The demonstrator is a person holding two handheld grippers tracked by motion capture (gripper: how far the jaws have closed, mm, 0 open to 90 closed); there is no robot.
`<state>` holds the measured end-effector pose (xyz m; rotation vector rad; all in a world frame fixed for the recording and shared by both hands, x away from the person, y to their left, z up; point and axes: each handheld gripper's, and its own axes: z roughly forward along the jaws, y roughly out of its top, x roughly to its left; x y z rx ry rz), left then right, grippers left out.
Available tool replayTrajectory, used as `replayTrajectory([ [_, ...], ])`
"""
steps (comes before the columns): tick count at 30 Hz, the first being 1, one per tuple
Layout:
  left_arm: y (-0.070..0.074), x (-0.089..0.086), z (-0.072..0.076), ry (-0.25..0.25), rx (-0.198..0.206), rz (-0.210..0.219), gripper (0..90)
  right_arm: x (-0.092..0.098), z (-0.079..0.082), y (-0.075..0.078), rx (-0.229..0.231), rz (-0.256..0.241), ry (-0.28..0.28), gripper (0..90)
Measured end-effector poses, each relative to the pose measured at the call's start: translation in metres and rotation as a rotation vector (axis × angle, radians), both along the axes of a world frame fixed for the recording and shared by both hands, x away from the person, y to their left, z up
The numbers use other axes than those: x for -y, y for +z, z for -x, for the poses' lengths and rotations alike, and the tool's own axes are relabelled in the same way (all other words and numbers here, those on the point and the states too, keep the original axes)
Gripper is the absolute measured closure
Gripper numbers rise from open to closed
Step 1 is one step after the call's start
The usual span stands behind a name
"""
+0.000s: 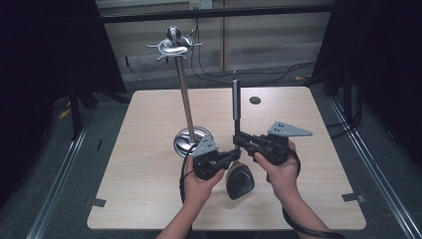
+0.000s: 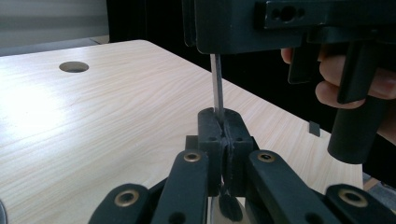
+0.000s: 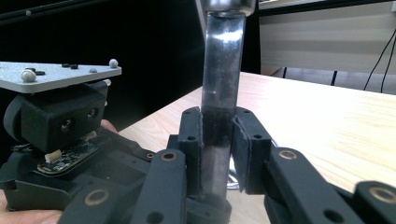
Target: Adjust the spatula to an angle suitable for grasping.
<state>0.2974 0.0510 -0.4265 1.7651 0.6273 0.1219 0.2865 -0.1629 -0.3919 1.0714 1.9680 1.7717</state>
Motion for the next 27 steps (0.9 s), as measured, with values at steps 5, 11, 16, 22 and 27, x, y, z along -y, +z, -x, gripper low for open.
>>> replayTrajectory([
  [5,-0.001,0.0,0.0,-0.006,0.004,0.011,88.4,0.001,0.0,0.0,0.008,0.005,0.003,74.4],
  [11,-0.001,-0.001,0.0,-0.006,-0.006,0.008,88.3,0.001,0.001,-0.001,0.016,0.005,-0.007,72.7],
  [16,-0.005,-0.006,-0.002,0.008,-0.01,-0.013,88.3,0.007,-0.001,-0.004,0.013,-0.018,-0.023,56.5],
  [22,-0.006,-0.012,-0.004,0.012,0.011,-0.017,88.3,0.026,-0.001,-0.008,0.005,0.001,-0.052,43.6],
  [27,-0.002,-0.014,-0.003,0.023,0.016,-0.013,88.3,0.037,0.002,-0.022,-0.027,0.036,-0.084,29.4],
])
